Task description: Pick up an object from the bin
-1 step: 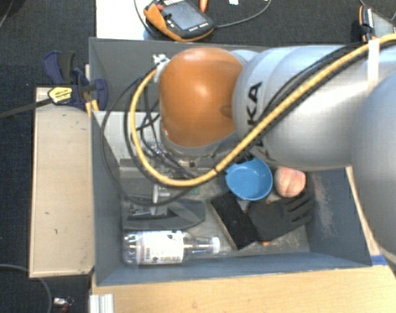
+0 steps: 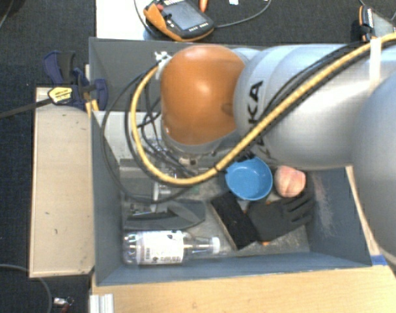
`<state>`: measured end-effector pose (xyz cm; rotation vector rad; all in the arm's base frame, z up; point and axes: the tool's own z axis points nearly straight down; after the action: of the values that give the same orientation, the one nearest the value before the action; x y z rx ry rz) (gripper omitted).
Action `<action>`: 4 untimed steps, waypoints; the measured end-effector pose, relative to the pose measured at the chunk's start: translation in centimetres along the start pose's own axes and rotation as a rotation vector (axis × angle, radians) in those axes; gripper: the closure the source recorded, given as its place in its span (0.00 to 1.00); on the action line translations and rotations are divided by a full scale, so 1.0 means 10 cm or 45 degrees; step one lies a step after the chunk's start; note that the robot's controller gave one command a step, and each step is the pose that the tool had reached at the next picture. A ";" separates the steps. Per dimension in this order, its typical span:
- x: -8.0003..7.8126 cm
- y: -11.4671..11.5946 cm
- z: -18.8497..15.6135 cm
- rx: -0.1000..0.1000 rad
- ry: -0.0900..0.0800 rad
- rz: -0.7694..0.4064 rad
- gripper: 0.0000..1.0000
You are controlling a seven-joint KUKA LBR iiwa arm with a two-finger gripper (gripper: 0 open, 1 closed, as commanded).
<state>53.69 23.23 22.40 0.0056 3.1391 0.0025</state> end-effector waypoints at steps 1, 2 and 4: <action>-0.43 -0.53 1.54 -0.005 0.008 0.035 0.00; -0.52 -0.41 1.50 -0.011 -0.017 -0.207 0.00; -0.56 -1.02 1.49 -0.018 -0.026 -0.363 0.00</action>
Offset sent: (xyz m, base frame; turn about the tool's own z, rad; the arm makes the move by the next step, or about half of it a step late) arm 0.0503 -0.0436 -0.1540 -0.1655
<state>59.27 13.00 7.45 -0.4373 3.0877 0.0236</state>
